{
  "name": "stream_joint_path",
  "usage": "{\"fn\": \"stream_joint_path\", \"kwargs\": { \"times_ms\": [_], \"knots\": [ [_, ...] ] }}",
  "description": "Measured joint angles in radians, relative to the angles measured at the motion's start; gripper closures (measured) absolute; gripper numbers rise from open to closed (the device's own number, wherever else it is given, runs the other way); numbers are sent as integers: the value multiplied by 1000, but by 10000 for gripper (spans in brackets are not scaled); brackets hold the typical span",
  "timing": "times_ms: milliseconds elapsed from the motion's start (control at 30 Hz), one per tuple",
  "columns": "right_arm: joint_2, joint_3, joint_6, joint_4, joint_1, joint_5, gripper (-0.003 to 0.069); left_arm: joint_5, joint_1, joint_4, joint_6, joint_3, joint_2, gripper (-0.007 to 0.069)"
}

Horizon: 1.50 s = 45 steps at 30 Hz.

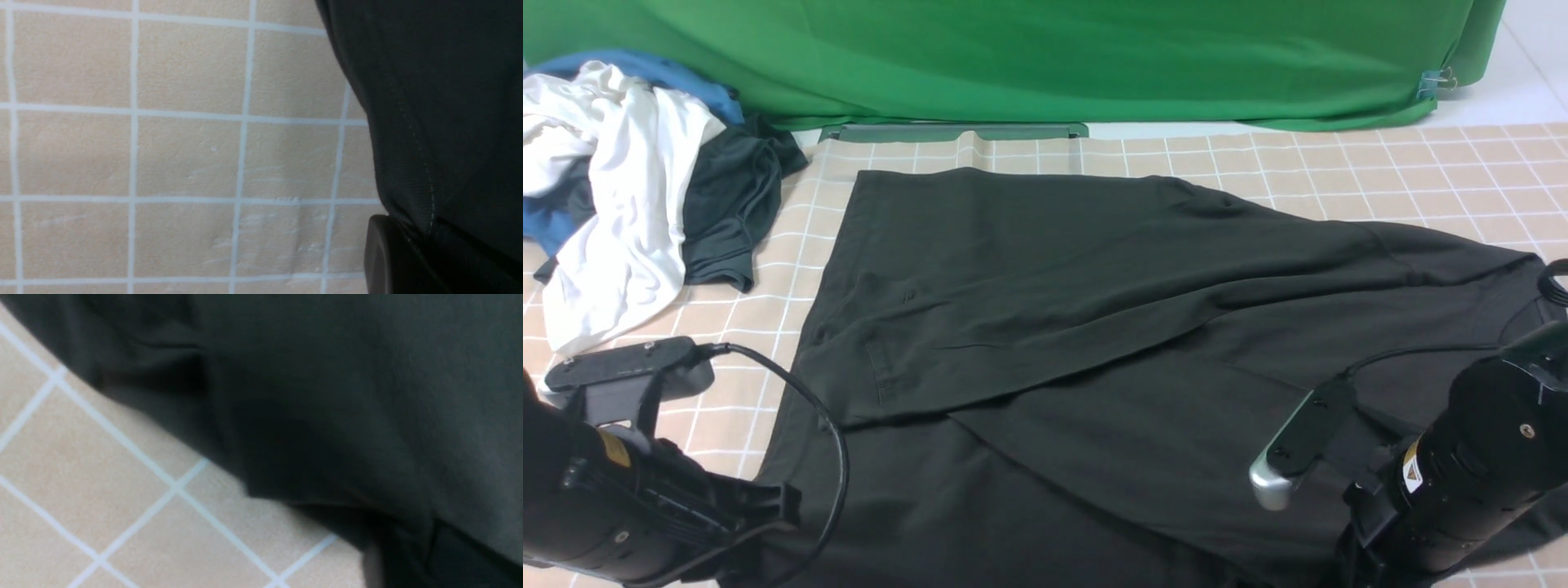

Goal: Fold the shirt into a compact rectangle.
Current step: 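Fold the black garment in half by bringing its near edge over to the far edge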

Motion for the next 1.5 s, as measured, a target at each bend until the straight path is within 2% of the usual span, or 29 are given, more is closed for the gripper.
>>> {"fn": "stream_joint_path", "kwargs": {
  "times_ms": [67,167,300,533,733,1133,1400,1500],
  "knots": [
    [0,-14,-1,1,0,38,590,-1,0,-7,-12,-21,0,590],
    [-17,-34,3,-4,0,91,592,-7,0,0,-38,-68,0,590],
    [-98,-105,33,-74,-5,181,592,-16,0,35,-99,-212,20,590],
    [-113,-280,-4,-96,-121,235,592,-47,0,71,-131,-498,201,590],
    [25,-519,-72,-96,-225,239,592,-57,51,63,-134,-781,452,590],
    [444,-1048,-120,-89,-314,233,592,-57,150,-16,-134,-1267,942,590],
    [649,-1206,-117,-91,-318,108,586,-120,158,-18,-134,-1379,1112,580],
    [674,-1209,-117,-93,-319,44,534,-179,161,-5,-129,-1381,1139,512]
  ]
}}
